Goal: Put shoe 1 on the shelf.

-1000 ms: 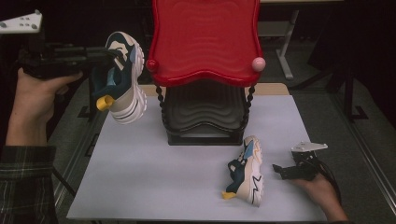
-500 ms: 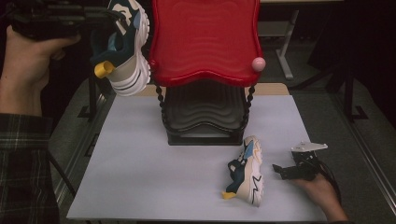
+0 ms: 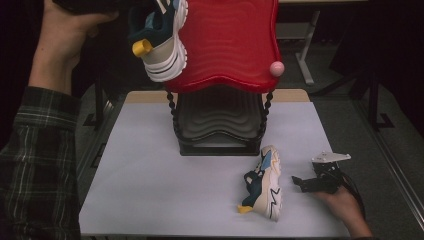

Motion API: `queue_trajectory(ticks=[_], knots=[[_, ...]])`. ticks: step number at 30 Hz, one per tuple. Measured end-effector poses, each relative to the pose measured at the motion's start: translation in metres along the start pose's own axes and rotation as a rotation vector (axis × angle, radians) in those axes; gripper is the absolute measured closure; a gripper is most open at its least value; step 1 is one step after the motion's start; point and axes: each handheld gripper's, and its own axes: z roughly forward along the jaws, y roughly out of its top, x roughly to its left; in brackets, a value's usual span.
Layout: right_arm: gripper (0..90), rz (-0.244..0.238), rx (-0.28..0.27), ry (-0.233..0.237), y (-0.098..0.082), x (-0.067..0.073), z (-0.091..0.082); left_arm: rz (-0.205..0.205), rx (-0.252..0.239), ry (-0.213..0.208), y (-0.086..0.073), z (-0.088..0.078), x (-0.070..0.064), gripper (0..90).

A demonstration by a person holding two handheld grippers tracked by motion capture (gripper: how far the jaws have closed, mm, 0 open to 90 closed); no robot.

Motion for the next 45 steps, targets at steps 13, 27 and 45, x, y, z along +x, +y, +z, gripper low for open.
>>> queue_trajectory(ticks=[13,27,45], knots=[[2.3,0.001,-0.004,-0.003,0.000,0.000,0.000,0.054,0.069,-0.006,0.016,0.062,0.018,75.1],[2.3,0.000,-0.003,-0.001,0.000,0.000,0.000,0.100,0.135,0.018,0.007,0.109,0.026,75.0],[2.3,0.000,-0.002,-0.001,0.000,0.000,0.000,0.065,0.157,0.013,0.000,0.118,0.017,54.4]])
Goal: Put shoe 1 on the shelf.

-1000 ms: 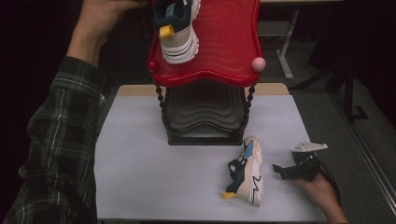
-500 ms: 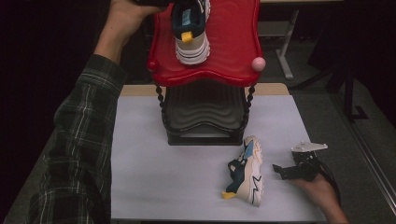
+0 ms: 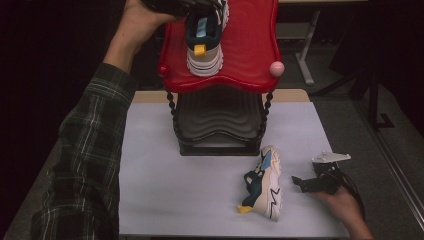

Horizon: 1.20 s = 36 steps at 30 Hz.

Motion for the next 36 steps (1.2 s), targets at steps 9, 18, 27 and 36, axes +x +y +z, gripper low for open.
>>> queue_trajectory(ticks=[9,18,27,36], knots=[[2.3,0.000,-0.001,-0.001,0.000,0.000,0.000,-0.012,0.007,-0.019,-0.001,-0.004,-0.004,38.7],[2.3,0.000,-0.002,0.000,0.000,0.000,0.000,-0.073,-0.039,-0.072,-0.015,-0.024,-0.007,32.4],[2.3,0.000,-0.001,-0.002,0.000,0.000,0.000,-0.117,-0.028,-0.059,-0.039,-0.059,-0.021,27.3],[2.3,-0.001,0.002,0.000,0.000,0.000,0.000,-0.162,-0.013,-0.020,-0.072,-0.090,-0.043,20.1]])
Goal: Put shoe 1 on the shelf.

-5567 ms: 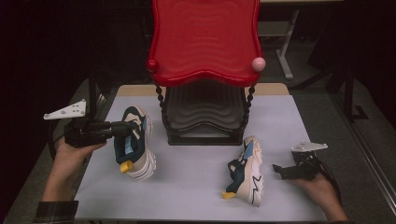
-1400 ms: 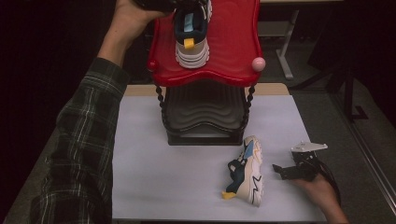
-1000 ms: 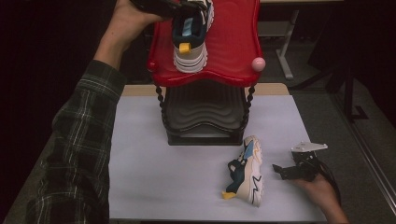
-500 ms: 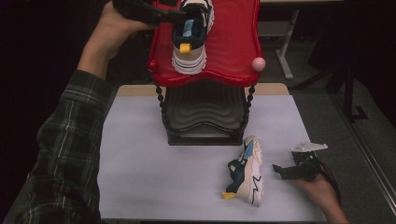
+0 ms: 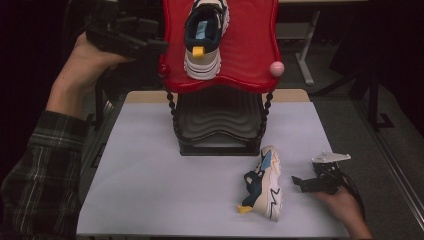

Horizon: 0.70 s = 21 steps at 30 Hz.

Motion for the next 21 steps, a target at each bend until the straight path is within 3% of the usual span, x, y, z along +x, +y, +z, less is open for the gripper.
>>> queue_trajectory(ticks=[7,13,21], knots=[[2.3,0.000,0.000,0.000,0.000,0.000,0.000,-0.030,0.002,0.040,-0.028,-0.019,-0.018,17.0],[2.2,0.004,0.000,0.000,0.000,0.000,0.000,-0.057,0.029,0.093,-0.057,-0.028,-0.041,16.6],[2.2,0.001,-0.001,-0.001,0.000,0.000,0.000,-0.117,0.029,0.154,-0.109,-0.032,-0.078,15.8]])
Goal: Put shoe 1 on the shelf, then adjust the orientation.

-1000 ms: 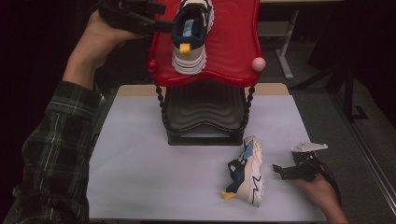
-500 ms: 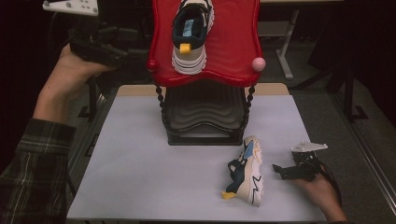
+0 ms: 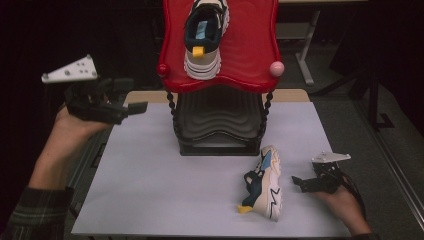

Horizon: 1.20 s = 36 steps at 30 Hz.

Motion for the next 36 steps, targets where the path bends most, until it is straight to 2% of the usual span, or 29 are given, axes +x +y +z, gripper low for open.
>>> queue_trajectory(ticks=[2,8,14,19,25,30,33,36], knots=[[2.3,0.000,0.000,0.001,0.000,0.000,0.000,-0.013,0.014,0.007,-0.016,0.001,-0.006,15.7],[2.2,0.000,0.001,0.003,0.000,0.000,0.000,-0.069,0.010,0.014,-0.061,0.001,-0.022,15.8],[2.2,0.000,0.001,0.002,0.000,0.000,0.000,-0.099,-0.004,0.024,-0.091,0.006,-0.036,15.8],[2.2,0.000,0.001,0.002,0.000,0.000,0.000,-0.094,0.011,0.034,-0.118,0.021,-0.048,15.8],[2.3,0.000,0.001,0.002,0.000,0.000,0.000,-0.128,0.011,0.001,-0.151,0.040,-0.059,15.7],[2.3,-0.001,0.000,0.002,0.000,0.000,0.000,-0.116,0.069,-0.019,-0.178,0.056,-0.065,14.9],[2.3,0.004,0.003,0.008,0.000,0.000,0.000,-0.099,0.120,-0.009,-0.192,0.063,-0.063,14.8],[2.3,0.014,0.016,0.025,0.003,-0.002,-0.003,-0.107,0.177,-0.009,-0.206,0.072,-0.060,14.3]])
